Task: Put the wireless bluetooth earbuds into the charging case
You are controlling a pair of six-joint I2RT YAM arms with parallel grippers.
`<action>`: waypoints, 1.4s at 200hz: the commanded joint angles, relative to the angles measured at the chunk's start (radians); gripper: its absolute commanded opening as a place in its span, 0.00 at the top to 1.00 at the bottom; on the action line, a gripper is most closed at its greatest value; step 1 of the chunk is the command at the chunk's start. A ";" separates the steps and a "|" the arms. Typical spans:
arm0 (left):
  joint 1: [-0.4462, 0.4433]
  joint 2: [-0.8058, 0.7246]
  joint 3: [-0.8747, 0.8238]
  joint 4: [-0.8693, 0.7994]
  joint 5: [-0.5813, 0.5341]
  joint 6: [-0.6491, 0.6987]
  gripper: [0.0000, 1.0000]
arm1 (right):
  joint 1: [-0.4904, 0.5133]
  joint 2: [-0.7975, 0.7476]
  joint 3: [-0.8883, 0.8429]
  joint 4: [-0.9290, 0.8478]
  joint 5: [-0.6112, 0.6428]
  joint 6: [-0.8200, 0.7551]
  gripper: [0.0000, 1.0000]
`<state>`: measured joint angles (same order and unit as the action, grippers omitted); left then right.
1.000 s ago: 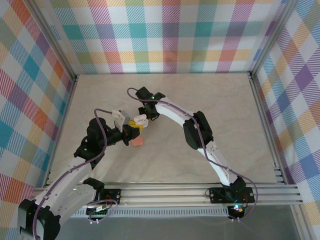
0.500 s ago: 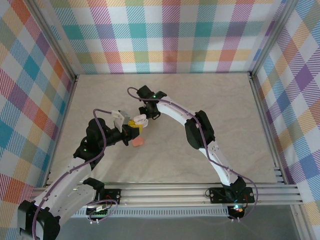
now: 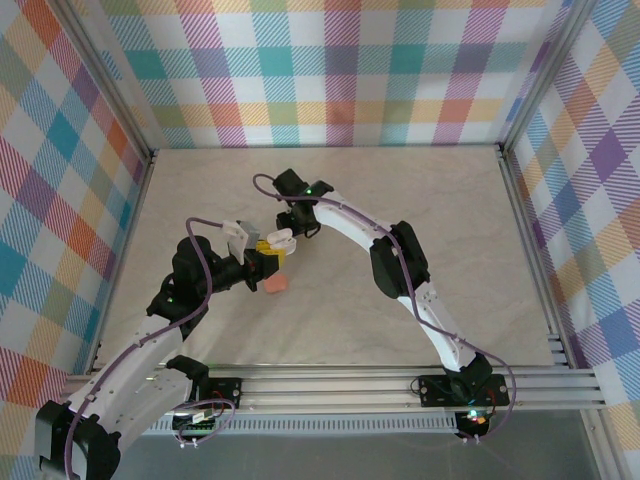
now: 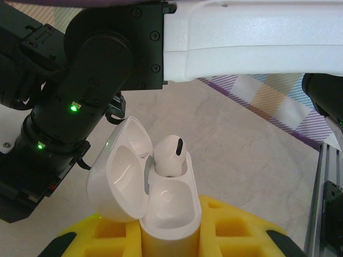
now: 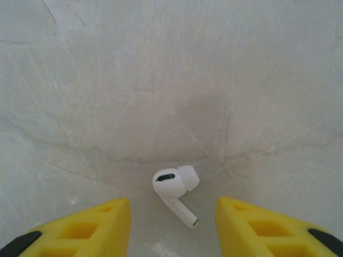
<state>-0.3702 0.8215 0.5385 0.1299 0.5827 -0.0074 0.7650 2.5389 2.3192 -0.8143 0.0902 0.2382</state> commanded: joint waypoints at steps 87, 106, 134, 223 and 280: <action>0.011 -0.022 0.015 -0.004 -0.003 0.001 1.00 | -0.006 0.089 0.110 -0.051 0.008 -0.025 0.54; 0.011 -0.024 0.015 -0.004 -0.001 0.002 1.00 | -0.006 0.093 0.111 -0.052 0.004 -0.025 0.54; 0.011 -0.024 0.015 -0.003 -0.001 0.002 1.00 | -0.006 0.099 0.109 -0.046 -0.013 -0.029 0.57; 0.011 -0.036 0.014 -0.013 -0.004 0.001 1.00 | -0.004 0.121 0.110 -0.036 -0.016 -0.030 0.68; 0.011 -0.034 0.018 -0.012 -0.006 -0.001 1.00 | -0.006 0.050 0.054 -0.022 0.010 -0.016 0.72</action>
<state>-0.3702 0.8017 0.5381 0.1249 0.5819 -0.0074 0.7582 2.6228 2.4092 -0.8421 0.0975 0.2199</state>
